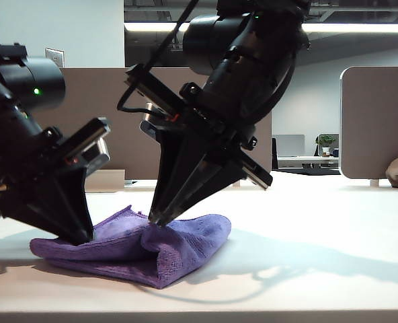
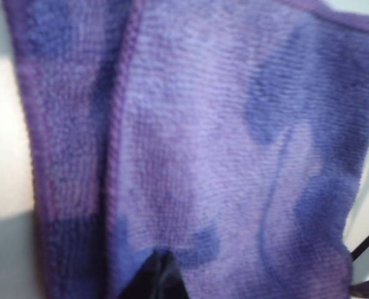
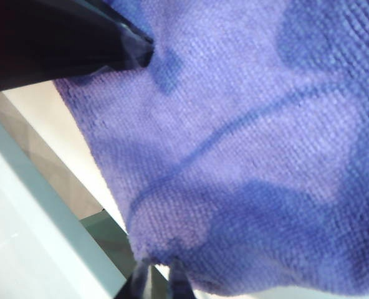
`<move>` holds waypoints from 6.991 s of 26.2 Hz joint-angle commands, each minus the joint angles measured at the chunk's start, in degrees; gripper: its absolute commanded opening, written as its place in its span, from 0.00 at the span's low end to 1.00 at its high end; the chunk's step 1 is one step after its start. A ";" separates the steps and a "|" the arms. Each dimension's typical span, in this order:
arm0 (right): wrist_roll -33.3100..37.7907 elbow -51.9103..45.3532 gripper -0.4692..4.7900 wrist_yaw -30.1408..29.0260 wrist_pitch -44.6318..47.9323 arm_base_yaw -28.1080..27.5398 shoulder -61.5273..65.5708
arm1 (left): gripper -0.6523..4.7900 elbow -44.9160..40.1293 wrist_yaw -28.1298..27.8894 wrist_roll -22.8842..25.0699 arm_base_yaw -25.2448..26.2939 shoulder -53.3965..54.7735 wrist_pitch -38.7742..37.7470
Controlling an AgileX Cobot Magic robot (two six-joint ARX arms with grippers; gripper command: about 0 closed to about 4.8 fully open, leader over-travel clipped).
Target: Fold the bottom of the cloth upward, then fold it vertically to form a square shape.
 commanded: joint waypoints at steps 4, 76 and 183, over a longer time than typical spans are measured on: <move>-0.20 0.04 0.20 -0.31 -2.60 0.13 0.85 | 0.11 0.04 -0.09 -0.70 0.13 0.31 2.49; -10.01 -21.42 0.08 18.05 27.65 0.90 -52.52 | 0.11 4.74 -24.72 0.74 0.09 -60.59 -2.27; -14.10 -71.21 0.09 33.90 47.04 0.70 -80.13 | 0.11 -45.75 -30.97 10.05 0.15 -90.16 15.28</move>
